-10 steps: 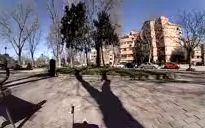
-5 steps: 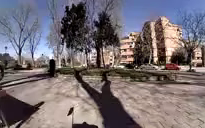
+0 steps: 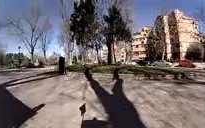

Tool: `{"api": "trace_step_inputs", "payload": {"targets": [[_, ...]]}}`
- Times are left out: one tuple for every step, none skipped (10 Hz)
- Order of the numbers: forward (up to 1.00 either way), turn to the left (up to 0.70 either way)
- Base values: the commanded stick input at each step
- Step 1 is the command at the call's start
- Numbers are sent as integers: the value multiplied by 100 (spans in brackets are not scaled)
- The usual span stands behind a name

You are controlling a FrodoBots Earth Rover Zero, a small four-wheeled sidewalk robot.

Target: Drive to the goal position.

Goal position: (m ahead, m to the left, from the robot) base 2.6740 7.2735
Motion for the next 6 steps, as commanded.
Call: {"api": "trace_step_inputs", "payload": {"targets": [[100,40],[100,40],[98,39],[98,39],[98,39],[98,39]]}}
